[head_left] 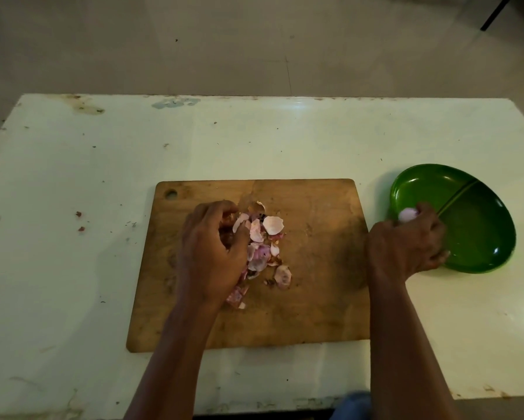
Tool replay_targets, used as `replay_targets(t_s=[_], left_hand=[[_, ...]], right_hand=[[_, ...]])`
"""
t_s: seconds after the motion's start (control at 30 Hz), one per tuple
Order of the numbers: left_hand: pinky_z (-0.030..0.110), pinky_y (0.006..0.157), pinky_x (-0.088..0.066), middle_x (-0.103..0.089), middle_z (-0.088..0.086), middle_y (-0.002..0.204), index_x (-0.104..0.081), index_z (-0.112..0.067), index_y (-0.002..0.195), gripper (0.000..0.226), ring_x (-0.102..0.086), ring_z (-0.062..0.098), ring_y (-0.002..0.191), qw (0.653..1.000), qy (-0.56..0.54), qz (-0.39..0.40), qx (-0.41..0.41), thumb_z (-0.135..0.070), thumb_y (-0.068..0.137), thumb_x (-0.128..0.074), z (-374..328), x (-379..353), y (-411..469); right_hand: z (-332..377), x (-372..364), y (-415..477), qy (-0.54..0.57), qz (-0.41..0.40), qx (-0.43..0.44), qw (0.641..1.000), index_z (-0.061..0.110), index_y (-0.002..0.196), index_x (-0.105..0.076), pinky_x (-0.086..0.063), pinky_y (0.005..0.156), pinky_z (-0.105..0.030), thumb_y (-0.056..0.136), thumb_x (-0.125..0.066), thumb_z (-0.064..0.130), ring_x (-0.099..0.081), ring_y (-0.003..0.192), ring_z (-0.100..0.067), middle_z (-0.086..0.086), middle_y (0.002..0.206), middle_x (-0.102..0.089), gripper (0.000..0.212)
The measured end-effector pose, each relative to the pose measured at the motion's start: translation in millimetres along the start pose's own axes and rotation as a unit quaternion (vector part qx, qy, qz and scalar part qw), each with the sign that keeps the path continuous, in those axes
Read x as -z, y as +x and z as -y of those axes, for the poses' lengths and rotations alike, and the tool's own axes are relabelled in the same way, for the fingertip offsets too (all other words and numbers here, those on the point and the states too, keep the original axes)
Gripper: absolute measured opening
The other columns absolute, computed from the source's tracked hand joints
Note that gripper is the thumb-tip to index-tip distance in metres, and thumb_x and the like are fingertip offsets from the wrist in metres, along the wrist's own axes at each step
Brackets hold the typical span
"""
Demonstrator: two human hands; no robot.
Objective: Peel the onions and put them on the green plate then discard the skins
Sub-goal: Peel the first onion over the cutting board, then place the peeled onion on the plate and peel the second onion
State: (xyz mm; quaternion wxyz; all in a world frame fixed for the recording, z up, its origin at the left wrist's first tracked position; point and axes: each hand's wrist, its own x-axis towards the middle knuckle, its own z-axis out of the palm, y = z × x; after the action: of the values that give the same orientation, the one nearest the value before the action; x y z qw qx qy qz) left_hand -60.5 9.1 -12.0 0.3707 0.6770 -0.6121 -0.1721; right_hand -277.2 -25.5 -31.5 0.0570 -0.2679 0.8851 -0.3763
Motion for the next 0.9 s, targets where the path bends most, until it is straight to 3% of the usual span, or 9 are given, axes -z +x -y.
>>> replay_targets(t_s=[0.2, 0.27, 0.33, 0.4, 0.57, 0.67, 0.77, 0.87, 0.9], left_hand=[[0.009, 0.067, -0.040, -0.061, -0.005, 0.106, -0.062, -0.014, 0.110, 0.020, -0.054, -0.002, 0.083, 0.997, -0.055, -0.040, 0.043, -0.013, 0.090, -0.061, -4, 2, 0], [0.013, 0.070, -0.045, -0.064, -0.001, 0.105, -0.065, -0.013, 0.105, 0.021, -0.059, 0.004, 0.088, 0.994, -0.077, -0.073, 0.040, -0.001, 0.090, -0.056, -3, 4, 2], [0.016, 0.070, -0.047, -0.067, 0.002, 0.091, -0.068, -0.008, 0.087, 0.027, -0.063, 0.014, 0.085, 0.988, -0.094, -0.122, 0.019, 0.011, 0.084, -0.049, 0, 6, 4], [0.013, 0.067, -0.047, -0.064, 0.001, 0.072, -0.062, -0.007, 0.065, 0.032, -0.064, 0.010, 0.076, 0.977, -0.138, -0.164, 0.009, 0.014, 0.076, -0.040, 0, 9, 5], [0.011, 0.069, -0.045, -0.066, -0.012, 0.063, -0.057, -0.015, 0.056, 0.032, -0.065, 0.005, 0.072, 0.928, -0.281, -0.216, 0.116, -0.001, 0.077, -0.038, -1, 10, 8], [0.014, 0.075, -0.045, -0.067, -0.014, 0.063, -0.058, -0.015, 0.058, 0.038, -0.066, 0.007, 0.076, 0.908, -0.312, -0.240, 0.142, -0.022, 0.088, -0.035, -1, 12, 7], [0.023, 0.078, -0.049, -0.067, -0.010, 0.060, -0.061, -0.014, 0.067, 0.049, -0.065, 0.012, 0.068, 0.890, -0.327, -0.265, 0.177, -0.035, 0.097, -0.029, -5, 14, 8], [0.022, 0.064, -0.051, -0.071, -0.001, 0.088, -0.057, -0.011, 0.107, 0.017, -0.066, 0.010, 0.072, 0.895, -0.279, -0.292, 0.188, -0.008, 0.096, -0.044, -5, 14, 8], [0.018, 0.068, -0.051, -0.068, 0.002, 0.104, -0.048, -0.012, 0.121, 0.034, -0.067, 0.008, 0.086, 0.900, -0.255, -0.301, 0.186, 0.002, 0.089, -0.049, -6, 14, 8]], right_hand=[[9, 2, -6, 0.005, -0.010, 0.027, 1.000, 0.008, 0.138, -0.040, -0.006, 0.117, -0.051, 0.076, -0.059, 0.007, -0.019, 0.144, -0.035, -0.017, 0.151, -0.031, 0.065], [19, 1, -14, 0.074, -0.037, 0.091, 0.992, 0.005, 0.135, -0.044, -0.018, 0.116, -0.050, 0.074, -0.059, 0.004, -0.024, 0.141, -0.037, -0.020, 0.147, -0.035, 0.063], [28, -1, -28, 0.157, -0.035, 0.171, 0.972, 0.002, 0.127, -0.050, -0.032, 0.110, -0.034, 0.073, -0.058, -0.002, -0.037, 0.132, -0.033, -0.021, 0.136, -0.045, 0.055], [36, -6, -45, 0.209, 0.009, 0.230, 0.951, 0.003, 0.119, -0.055, -0.038, 0.098, -0.016, 0.073, -0.056, -0.004, -0.048, 0.117, -0.021, -0.016, 0.122, -0.053, 0.046], [49, -11, -84, 0.262, 0.175, 0.246, 0.917, 0.014, 0.114, -0.057, -0.047, 0.071, -0.010, 0.079, -0.058, 0.000, -0.055, 0.093, -0.003, -0.005, 0.116, -0.055, 0.037], [50, -10, -102, 0.262, 0.231, 0.267, 0.898, 0.017, 0.114, -0.058, -0.048, 0.069, -0.015, 0.083, -0.061, 0.013, -0.057, 0.090, -0.006, -0.001, 0.116, -0.057, 0.032], [46, -4, -111, 0.235, 0.327, 0.343, 0.849, 0.019, 0.115, -0.059, -0.044, 0.078, -0.011, 0.086, -0.062, 0.036, -0.054, 0.097, -0.005, 0.003, 0.114, -0.058, 0.033], [42, 0, -116, 0.172, 0.410, 0.413, 0.795, 0.023, 0.121, -0.057, -0.044, 0.087, -0.017, 0.081, -0.062, 0.050, -0.050, 0.106, -0.005, 0.006, 0.120, -0.054, 0.049], [40, -1, -117, 0.151, 0.423, 0.428, 0.784, 0.024, 0.125, -0.056, -0.046, 0.090, -0.025, 0.078, -0.062, 0.052, -0.048, 0.110, -0.008, 0.005, 0.124, -0.053, 0.055]])
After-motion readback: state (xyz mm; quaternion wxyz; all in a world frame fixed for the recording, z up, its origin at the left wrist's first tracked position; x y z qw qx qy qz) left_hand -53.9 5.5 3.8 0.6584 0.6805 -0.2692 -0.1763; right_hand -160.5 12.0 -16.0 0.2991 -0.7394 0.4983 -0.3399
